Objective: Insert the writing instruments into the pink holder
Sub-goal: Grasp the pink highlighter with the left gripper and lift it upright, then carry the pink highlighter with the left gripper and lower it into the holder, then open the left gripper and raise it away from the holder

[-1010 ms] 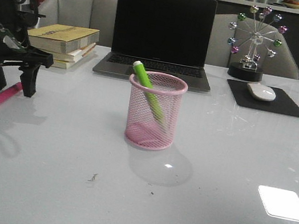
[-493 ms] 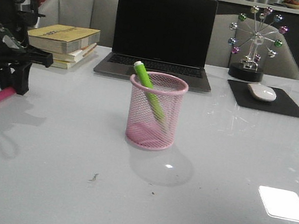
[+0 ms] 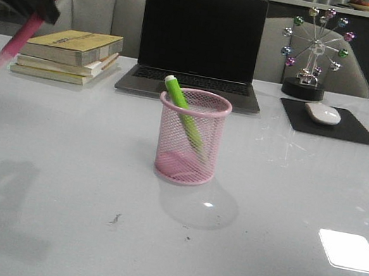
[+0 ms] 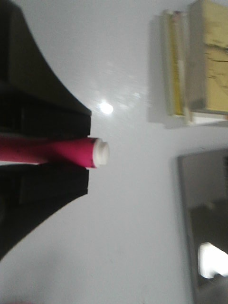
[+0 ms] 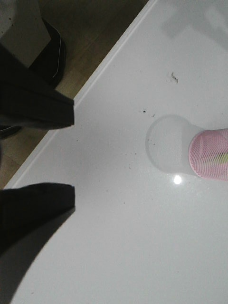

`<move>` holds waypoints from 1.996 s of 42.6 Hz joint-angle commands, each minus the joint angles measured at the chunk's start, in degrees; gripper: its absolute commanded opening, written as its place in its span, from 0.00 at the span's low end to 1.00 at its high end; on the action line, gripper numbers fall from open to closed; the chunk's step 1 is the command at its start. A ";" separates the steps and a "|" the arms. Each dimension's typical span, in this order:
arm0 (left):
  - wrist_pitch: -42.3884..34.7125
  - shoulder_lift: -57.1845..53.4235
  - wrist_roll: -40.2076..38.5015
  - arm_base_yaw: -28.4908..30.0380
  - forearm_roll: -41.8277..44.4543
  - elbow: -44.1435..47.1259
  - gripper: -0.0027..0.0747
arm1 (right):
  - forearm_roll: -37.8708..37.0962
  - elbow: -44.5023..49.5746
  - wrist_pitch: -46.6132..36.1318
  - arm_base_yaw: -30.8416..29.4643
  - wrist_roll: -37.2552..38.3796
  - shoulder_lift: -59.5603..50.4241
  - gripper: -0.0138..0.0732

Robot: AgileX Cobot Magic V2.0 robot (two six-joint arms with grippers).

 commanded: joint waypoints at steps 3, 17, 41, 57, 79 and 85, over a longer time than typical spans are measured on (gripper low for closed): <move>-26.79 -11.55 -0.87 -6.53 -0.74 10.29 0.15 | -0.42 -1.54 -2.84 -0.30 -0.07 -0.64 0.61; -56.67 -7.37 -2.34 -22.82 -0.49 14.84 0.15 | -0.42 -1.54 -2.84 -0.30 -0.07 -0.64 0.61; -62.28 13.62 -2.34 -27.41 -0.34 3.55 0.15 | -0.42 -1.54 -2.84 -0.30 -0.07 -0.64 0.61; -60.22 16.25 -2.34 -27.18 -0.48 3.55 0.52 | -0.42 -1.54 -2.84 -0.30 -0.07 -0.64 0.61; 6.06 -5.96 0.10 -25.64 2.75 -8.43 0.56 | -0.42 -1.54 -2.84 -0.30 -0.07 -0.64 0.61; 22.22 -14.27 0.72 -25.64 5.93 -8.53 0.56 | -0.42 -1.54 -2.84 -0.30 -0.07 -0.64 0.61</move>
